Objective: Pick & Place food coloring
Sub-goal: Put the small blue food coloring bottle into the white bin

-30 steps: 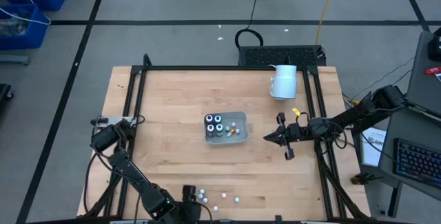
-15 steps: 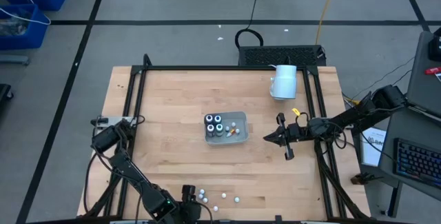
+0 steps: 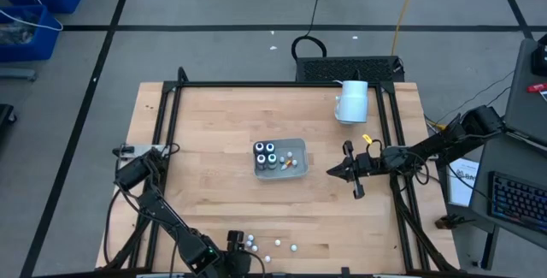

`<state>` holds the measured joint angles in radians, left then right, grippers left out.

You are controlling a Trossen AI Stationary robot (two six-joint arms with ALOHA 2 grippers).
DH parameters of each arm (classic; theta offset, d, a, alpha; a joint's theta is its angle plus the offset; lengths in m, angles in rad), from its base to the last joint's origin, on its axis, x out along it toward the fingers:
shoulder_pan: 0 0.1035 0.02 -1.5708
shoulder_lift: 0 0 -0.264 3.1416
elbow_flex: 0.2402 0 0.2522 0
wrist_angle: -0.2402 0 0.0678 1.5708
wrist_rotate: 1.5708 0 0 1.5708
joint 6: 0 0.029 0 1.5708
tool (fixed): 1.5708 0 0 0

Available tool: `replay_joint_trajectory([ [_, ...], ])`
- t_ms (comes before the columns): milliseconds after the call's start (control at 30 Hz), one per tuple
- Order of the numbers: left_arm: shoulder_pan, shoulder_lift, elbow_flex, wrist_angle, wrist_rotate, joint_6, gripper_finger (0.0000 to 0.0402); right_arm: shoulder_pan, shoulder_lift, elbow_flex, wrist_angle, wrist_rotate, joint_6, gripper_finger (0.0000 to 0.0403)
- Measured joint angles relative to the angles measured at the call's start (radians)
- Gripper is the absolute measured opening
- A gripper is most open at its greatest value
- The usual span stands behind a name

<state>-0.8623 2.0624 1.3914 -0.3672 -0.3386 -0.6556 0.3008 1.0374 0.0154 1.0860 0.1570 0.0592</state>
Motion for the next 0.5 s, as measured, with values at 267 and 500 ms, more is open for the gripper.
replay_joint_trajectory([
  [267,0.005,0.0,0.0,0.003,-0.001,0.006,0.0137,0.0,0.0,0.0,-0.001,0.001,0.008,0.0],
  [500,0.009,-0.001,0.0,0.004,0.064,0.006,0.0067,0.0,0.0,0.0,-0.005,0.002,0.008,0.0],
])
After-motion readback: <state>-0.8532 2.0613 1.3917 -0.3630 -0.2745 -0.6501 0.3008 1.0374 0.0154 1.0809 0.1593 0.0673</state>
